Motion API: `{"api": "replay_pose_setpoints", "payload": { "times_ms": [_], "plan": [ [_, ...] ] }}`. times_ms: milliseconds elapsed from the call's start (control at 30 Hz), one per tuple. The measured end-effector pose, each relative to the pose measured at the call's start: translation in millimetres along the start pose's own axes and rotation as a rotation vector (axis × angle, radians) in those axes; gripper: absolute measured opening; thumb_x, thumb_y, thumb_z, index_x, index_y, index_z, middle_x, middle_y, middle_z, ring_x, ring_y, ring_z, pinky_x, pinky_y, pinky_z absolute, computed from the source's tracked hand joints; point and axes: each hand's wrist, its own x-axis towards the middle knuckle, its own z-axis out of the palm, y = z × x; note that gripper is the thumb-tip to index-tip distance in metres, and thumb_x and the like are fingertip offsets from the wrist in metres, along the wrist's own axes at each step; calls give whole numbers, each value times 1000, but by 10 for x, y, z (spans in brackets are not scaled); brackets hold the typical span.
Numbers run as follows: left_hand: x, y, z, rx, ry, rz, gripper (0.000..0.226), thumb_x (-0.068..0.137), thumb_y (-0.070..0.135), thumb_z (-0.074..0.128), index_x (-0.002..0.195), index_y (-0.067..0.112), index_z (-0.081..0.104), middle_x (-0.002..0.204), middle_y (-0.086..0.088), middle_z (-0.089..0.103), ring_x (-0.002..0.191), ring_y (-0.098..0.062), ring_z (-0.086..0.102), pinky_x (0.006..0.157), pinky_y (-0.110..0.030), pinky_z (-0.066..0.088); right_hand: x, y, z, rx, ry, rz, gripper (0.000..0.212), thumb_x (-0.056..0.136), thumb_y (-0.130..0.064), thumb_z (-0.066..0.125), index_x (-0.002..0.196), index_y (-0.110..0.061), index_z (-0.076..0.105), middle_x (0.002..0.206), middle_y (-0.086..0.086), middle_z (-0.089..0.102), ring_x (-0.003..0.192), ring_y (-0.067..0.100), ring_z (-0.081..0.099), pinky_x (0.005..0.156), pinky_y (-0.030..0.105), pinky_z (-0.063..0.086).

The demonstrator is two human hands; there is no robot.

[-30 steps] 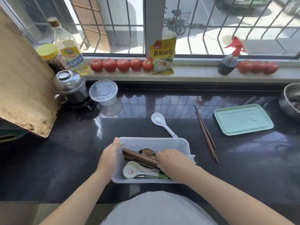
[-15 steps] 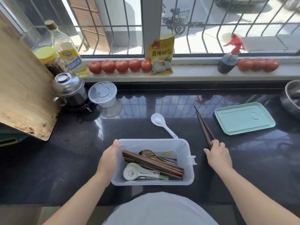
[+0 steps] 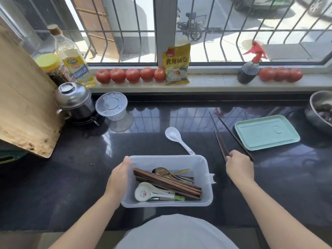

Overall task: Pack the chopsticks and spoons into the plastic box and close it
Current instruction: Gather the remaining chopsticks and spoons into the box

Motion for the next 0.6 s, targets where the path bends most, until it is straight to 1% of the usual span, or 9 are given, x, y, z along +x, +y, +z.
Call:
{"api": "replay_pose_setpoints", "payload": {
  "times_ms": [67,133,167,233,300,367,467,533,600],
  "plan": [
    [12,-11,9,-21,0,-5,57,100,69,34,124,31,70,122,3,69,120,-25,58,110,-48,40,-182,-290,-180,450,23,-47,9,95,-17,62,96,-18,71,82,-1,74,84,24,71,78,36,52],
    [-16,9,15,-58,-5,-17,54,103,65,35,116,27,71,115,1,71,116,-25,61,104,-46,43,-469,-576,-364,702,-121,-266,14,92,-11,68,95,-22,75,83,-8,75,81,12,72,80,28,53],
    [-18,11,10,-94,-16,-24,54,102,65,38,109,25,74,110,-2,75,112,-26,64,102,-46,46,-599,-670,-417,613,-226,-412,15,91,-12,70,95,-25,76,85,-10,74,83,10,70,79,25,52],
    [-27,20,8,-221,-80,-84,58,98,67,46,105,19,78,106,-11,78,109,-34,69,102,-49,49,-778,-735,-428,162,-374,-624,13,93,-22,66,96,-29,77,88,-10,67,88,12,62,78,27,49],
    [-27,15,-1,-332,-135,-145,63,99,65,49,113,11,77,111,-18,78,110,-40,71,101,-51,52,-849,-683,-385,-252,-338,-751,18,93,-30,58,91,-28,75,85,-6,60,90,20,56,73,32,43],
    [-4,-10,-19,-379,-163,-161,67,96,67,52,122,9,75,121,-23,74,115,-43,69,108,-57,48,-913,-653,-329,-475,-331,-825,19,91,-24,53,81,-21,69,76,-3,59,80,26,52,67,35,33],
    [33,-63,-32,-415,-186,-145,79,84,77,60,125,11,74,128,-23,70,123,-44,65,116,-62,39,-1008,-712,-276,-615,-334,-863,24,87,-13,55,64,-22,53,61,-2,51,57,23,36,64,36,27],
    [32,-43,-38,-366,-169,-139,79,82,80,58,123,15,76,124,-19,73,120,-40,67,115,-61,40,-1003,-752,-269,-569,-287,-853,33,85,-11,56,57,-21,40,55,-3,40,52,17,25,64,36,28],
    [33,-41,-36,-323,-159,-129,76,83,81,54,119,18,78,120,-14,76,117,-37,69,113,-60,42,-1010,-766,-252,-551,-311,-856,32,84,-10,57,58,-22,41,54,-3,36,51,17,23,65,35,28]
  ]
}}
